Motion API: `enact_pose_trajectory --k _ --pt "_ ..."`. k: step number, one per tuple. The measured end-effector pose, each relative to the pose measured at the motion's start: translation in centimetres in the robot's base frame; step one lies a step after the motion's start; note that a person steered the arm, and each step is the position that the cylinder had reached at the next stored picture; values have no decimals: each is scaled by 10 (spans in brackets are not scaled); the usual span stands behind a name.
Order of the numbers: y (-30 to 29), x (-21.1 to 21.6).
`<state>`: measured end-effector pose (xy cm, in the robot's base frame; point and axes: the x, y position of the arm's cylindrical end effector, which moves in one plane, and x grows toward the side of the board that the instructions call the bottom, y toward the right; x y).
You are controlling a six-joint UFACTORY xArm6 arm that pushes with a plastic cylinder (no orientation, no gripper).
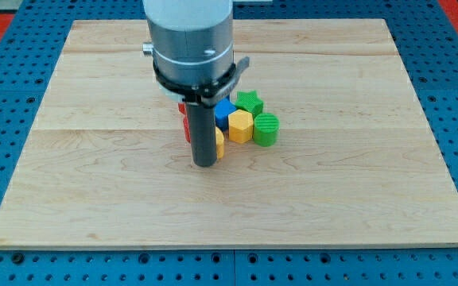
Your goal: Push the group of blocks to the top side of the board
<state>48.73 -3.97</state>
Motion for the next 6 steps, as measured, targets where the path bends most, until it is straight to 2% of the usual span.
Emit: enact_pose_trajectory --k 2,3,4,5,6 --pt "-34 -23" --pt "-32 -12" --pt "-11 -1" --pt "19 -4" --pt "26 -16"
